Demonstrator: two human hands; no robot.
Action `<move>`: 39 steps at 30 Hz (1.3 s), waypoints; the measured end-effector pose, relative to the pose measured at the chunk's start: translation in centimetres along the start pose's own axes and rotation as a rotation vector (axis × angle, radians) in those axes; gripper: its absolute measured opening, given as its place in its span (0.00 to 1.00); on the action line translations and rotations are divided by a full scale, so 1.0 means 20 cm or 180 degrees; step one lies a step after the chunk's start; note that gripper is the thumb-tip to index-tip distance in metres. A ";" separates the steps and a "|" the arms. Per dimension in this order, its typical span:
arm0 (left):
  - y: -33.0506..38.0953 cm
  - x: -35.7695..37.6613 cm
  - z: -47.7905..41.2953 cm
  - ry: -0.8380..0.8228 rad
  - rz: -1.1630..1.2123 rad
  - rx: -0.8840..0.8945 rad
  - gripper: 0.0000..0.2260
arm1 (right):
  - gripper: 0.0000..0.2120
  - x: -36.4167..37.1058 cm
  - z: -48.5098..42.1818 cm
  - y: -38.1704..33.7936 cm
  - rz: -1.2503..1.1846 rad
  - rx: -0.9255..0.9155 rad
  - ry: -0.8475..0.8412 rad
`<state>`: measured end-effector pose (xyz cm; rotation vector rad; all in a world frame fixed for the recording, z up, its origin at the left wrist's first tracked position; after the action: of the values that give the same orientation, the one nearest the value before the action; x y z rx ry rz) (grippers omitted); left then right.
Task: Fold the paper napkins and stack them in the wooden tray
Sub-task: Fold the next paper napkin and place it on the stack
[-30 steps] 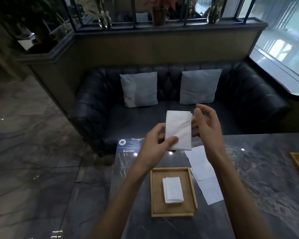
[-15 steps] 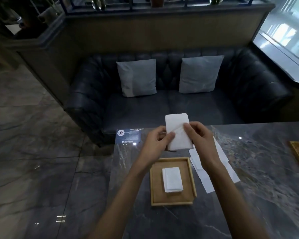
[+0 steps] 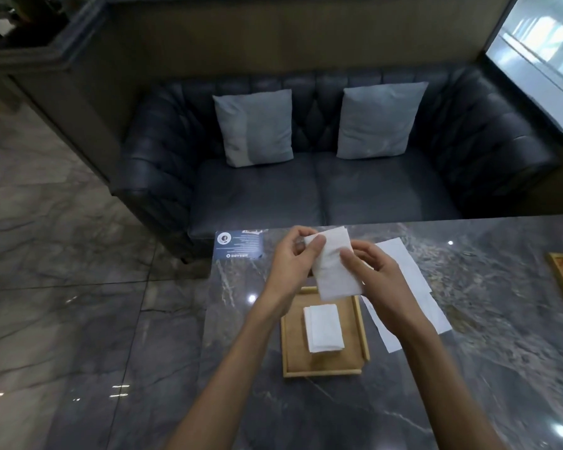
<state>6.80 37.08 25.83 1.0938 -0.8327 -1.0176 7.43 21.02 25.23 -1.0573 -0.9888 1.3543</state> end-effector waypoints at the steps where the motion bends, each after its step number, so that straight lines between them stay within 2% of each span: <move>1: 0.01 0.00 0.00 0.0001 -0.0070 0.0040 0.02 | 0.09 0.00 0.01 0.00 -0.0082 0.0094 -0.0017; 4: 0.04 0.01 -0.01 -0.0067 -0.0291 0.0164 0.07 | 0.09 -0.01 0.04 0.01 -0.0189 0.0152 0.0030; 7: 0.15 0.06 0.00 -0.0340 -0.0576 0.0483 0.11 | 0.08 -0.04 0.06 -0.02 0.0006 -0.0136 0.0148; 11: 0.27 0.14 -0.02 -0.0641 -0.1241 0.0884 0.03 | 0.06 -0.05 0.07 -0.10 0.0185 -0.0422 0.0171; 15: 0.36 0.17 -0.04 -0.0701 -0.1182 0.0856 0.02 | 0.05 -0.08 0.08 -0.17 0.0148 -0.0520 0.0288; 20: 0.43 0.17 -0.07 -0.0485 -0.1150 0.0799 0.04 | 0.07 -0.11 0.10 -0.18 -0.0185 -0.0297 0.0395; 26: 0.43 0.20 -0.05 -0.0499 -0.1077 0.0812 0.04 | 0.09 -0.11 0.10 -0.15 -0.0572 -0.0096 0.0503; 28: 0.40 0.18 -0.06 -0.0430 -0.0769 0.0676 0.06 | 0.09 -0.12 0.09 -0.11 -0.0656 -0.0041 0.0588; 30: 0.31 0.14 -0.07 -0.0416 -0.0476 0.0250 0.16 | 0.08 -0.12 0.07 -0.05 -0.0751 0.0058 0.0662; 33: 0.04 0.06 -0.04 -0.0431 -0.0428 -0.0380 0.23 | 0.15 -0.11 0.04 0.11 -0.0769 0.0366 0.0578; 36: -0.28 0.00 0.02 -0.0228 -0.0569 -0.0669 0.17 | 0.16 -0.09 0.04 0.31 -0.0174 0.0583 0.0371; 39: -0.57 -0.06 0.05 0.0056 -0.0638 -0.0865 0.10 | 0.10 -0.07 0.04 0.55 0.0178 0.0941 0.0228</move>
<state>2.81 36.34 15.05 0.9635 -0.5578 -1.2474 3.95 19.16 14.95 -0.9073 -0.6852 1.4468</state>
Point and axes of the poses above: each hand's wrist, its own z-axis away from the middle knuckle, its own x-axis out of the palm, y = z × x, the point moved 5 cm from there along -z, towards the middle knuckle, and after that the axes turned 9 degrees about y, right-handed, at the moved point
